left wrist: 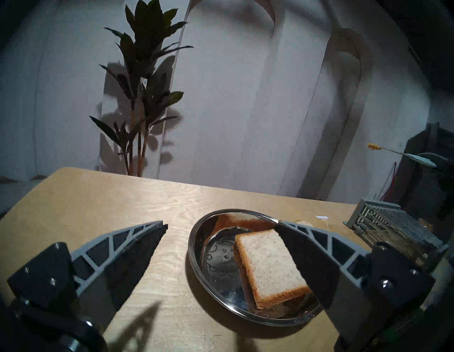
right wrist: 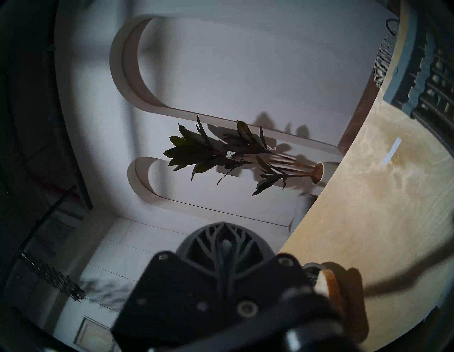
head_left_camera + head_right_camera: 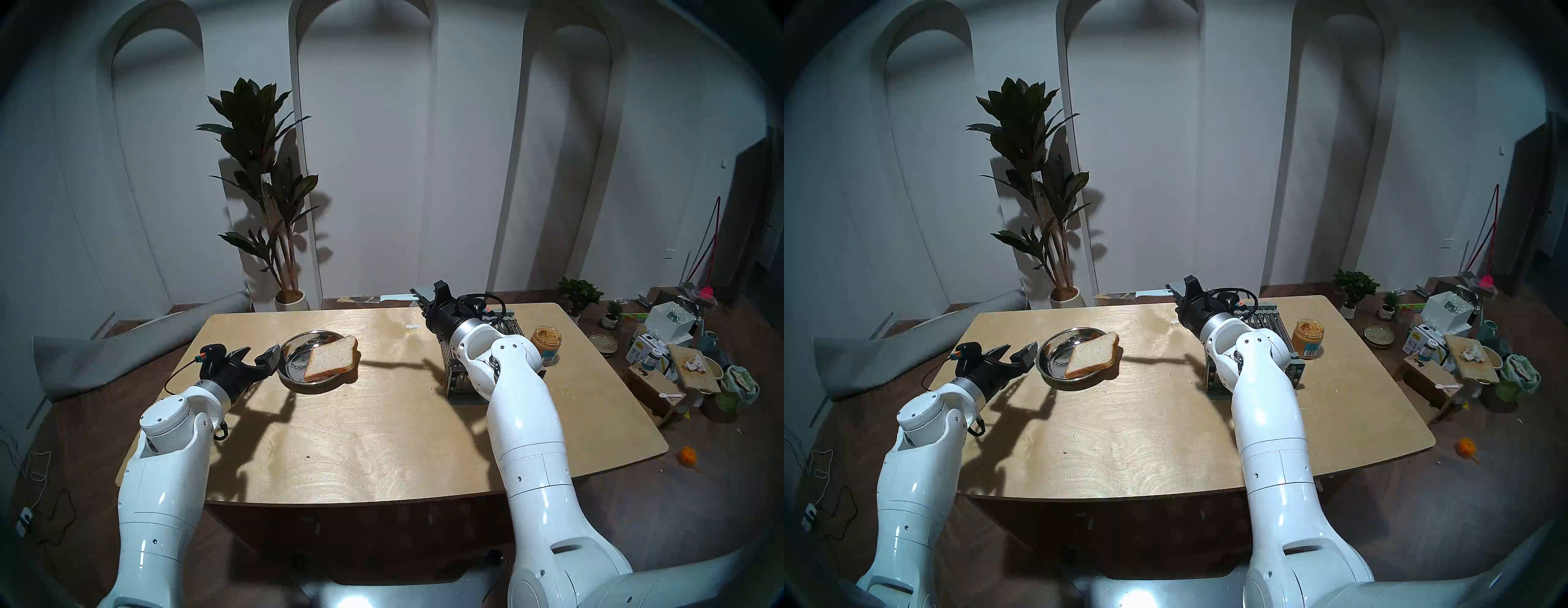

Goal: Spread peanut butter over the slice of bread with the knife

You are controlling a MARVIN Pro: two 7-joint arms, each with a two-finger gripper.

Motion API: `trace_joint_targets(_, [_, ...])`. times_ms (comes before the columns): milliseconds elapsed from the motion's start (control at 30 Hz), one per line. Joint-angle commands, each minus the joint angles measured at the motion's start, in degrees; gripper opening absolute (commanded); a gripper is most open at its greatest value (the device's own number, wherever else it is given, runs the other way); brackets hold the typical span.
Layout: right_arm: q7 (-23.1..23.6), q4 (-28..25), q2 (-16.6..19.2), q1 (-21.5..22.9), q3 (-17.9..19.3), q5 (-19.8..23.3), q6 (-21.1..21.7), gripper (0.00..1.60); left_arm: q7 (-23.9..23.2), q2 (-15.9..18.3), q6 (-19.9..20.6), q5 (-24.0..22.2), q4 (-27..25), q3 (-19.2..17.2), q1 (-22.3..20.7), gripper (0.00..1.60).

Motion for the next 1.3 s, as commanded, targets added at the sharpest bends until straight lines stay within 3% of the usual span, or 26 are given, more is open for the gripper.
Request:
trace_joint_targets(0, [2.0, 1.7, -2.7, 4.1, 0.1, 2.5, -0.1, 0.00, -6.6, 3.1, 6.5, -5.6, 2.9, -0.6, -6.1, 1.60])
trace_joint_targets(200, [4.3, 5.0, -1.8, 5.3, -1.8, 1.2, 0.1, 0.00, -10.8, 5.6, 14.0, -8.2, 10.4, 1.6, -9.9, 1.60])
trace_joint_targets(400, [7.2, 6.7, -0.7, 6.0, -3.1, 0.5, -0.1, 0.00, -12.9, 7.4, 17.9, -8.3, 16.2, 4.6, -13.0, 1.60])
trace_joint_targets(900, [12.7, 8.4, 1.4, 6.0, -4.9, -2.5, -1.7, 0.00, -16.5, 10.7, 19.7, -6.8, 24.8, 9.7, -20.0, 1.60])
trace_joint_targets(1267, [16.0, 12.4, 2.0, 6.2, -7.0, -5.4, -4.4, 0.00, -18.9, 11.3, 18.6, -4.7, 31.2, 13.2, -24.0, 1.60])
